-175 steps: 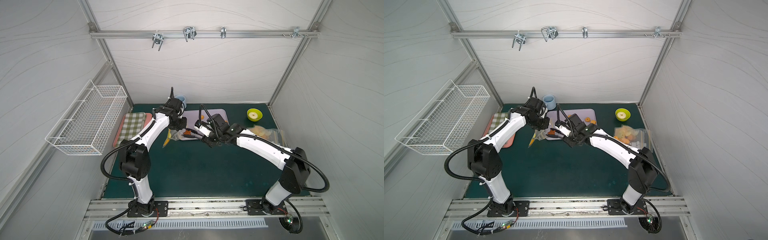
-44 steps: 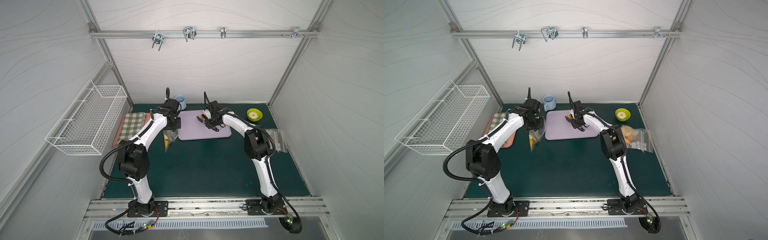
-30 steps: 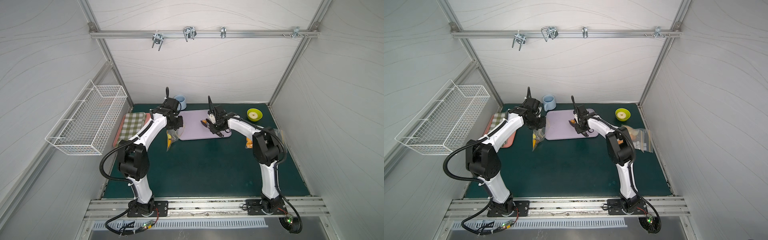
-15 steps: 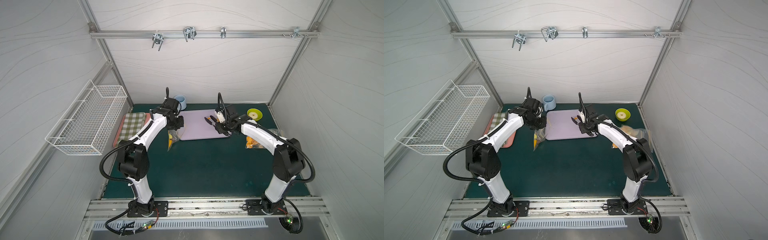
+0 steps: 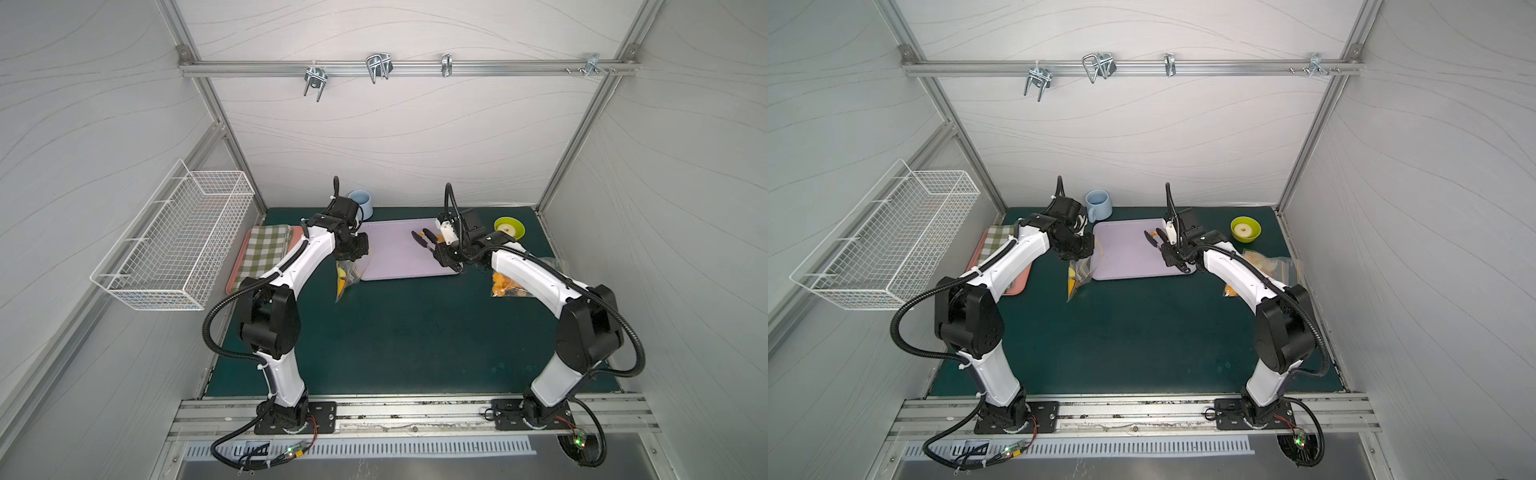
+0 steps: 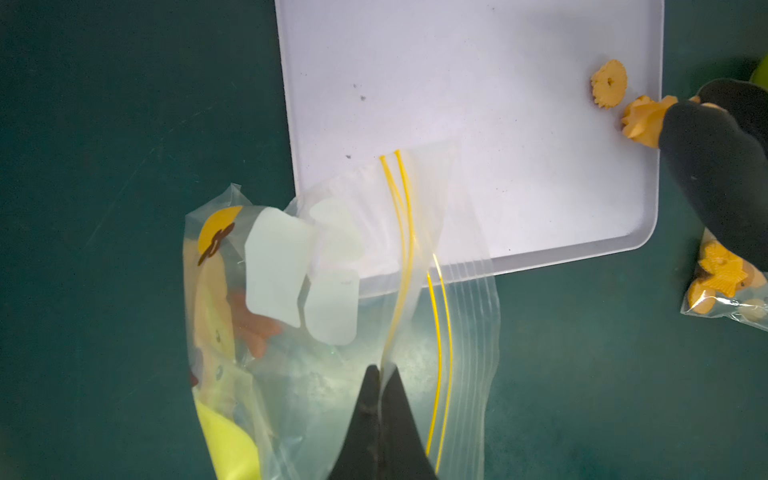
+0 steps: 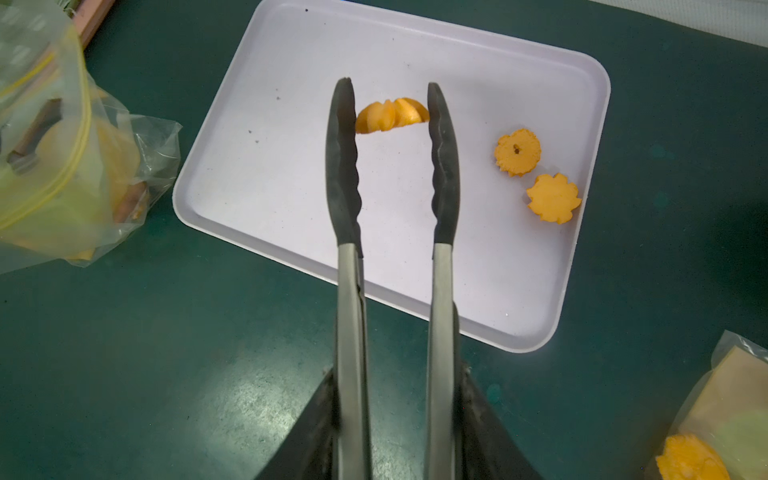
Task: Put the cookies into a resealable bag to prevent moisture
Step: Place the cookie in the ziploc bag.
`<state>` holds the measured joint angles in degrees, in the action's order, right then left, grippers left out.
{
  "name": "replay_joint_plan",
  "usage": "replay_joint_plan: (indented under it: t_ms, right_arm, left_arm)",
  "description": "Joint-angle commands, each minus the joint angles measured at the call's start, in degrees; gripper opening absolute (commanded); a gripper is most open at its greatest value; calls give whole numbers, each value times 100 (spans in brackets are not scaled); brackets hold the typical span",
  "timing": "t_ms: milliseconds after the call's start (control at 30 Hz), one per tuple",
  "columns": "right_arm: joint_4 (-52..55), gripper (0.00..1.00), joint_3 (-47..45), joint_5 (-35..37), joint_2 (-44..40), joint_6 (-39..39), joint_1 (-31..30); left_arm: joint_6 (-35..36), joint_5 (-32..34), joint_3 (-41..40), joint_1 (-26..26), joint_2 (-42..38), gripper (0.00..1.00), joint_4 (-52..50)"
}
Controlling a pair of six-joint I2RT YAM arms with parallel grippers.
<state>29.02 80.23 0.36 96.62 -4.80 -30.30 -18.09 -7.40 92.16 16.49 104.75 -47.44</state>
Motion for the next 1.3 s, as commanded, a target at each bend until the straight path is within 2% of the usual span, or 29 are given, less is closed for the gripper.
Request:
replay_joint_plan:
  t_ms: [0,200,333,800,1267]
  right_arm:
    - [-241,43,7,-288,-135,-96,36]
    - [-563,42,-313,-1224,-527,-177,-9]
    - [-661,42,-358,-1543,-655,-164,-181]
    - [-886,42,-10,-1844,-358,-370,-786]
    - [-884,42,-132,-1828,-38,-369,-971]
  left_arm:
    - [-36,-68,332,-14,262,0,12]
    - [-39,-126,418,-19,300,0,-3]
    - [-19,-150,404,-14,241,0,31]
    - [-3,-271,382,-14,257,0,64]
    - [16,-183,393,-14,204,0,51]
